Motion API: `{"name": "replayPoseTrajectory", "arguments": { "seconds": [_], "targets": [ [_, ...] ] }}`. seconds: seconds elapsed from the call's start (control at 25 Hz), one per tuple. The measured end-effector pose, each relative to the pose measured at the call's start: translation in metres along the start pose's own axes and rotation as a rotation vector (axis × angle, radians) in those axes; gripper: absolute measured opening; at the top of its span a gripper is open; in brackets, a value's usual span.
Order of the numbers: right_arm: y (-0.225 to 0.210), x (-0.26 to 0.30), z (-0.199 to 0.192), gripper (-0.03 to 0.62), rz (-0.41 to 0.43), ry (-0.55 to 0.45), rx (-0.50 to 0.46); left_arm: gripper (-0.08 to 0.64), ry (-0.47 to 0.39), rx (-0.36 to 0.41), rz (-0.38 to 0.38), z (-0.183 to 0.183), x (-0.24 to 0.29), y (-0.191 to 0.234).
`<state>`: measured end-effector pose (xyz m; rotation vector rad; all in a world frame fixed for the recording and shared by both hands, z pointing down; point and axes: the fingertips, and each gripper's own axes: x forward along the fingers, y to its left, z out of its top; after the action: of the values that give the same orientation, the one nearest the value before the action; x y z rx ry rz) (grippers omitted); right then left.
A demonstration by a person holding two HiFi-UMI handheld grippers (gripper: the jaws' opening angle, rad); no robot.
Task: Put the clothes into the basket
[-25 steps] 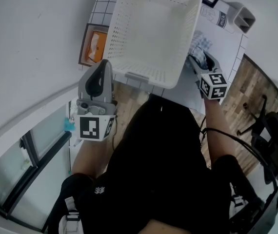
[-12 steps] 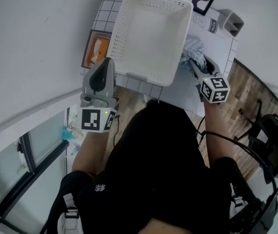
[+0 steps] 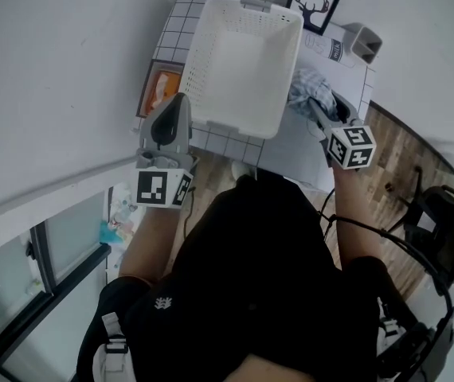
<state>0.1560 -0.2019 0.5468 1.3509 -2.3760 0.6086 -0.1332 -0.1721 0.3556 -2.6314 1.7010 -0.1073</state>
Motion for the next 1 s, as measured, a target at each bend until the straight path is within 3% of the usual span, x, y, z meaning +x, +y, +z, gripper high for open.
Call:
{"name": "replayPoseTrajectory", "arguments": {
  "seconds": [0.56,1.0],
  "targets": [
    [0.002,-0.030,0.068,0.222,-0.026,-0.105,-0.081,0.006,-0.075,0.012,0.011,0.036,-0.008,-0.002],
    [-0.005,-0.042,0.104,0.222,-0.047,-0.174,-0.087,0.006,-0.108,0.037,0.028,0.059,-0.005,0.003]
  ]
}}
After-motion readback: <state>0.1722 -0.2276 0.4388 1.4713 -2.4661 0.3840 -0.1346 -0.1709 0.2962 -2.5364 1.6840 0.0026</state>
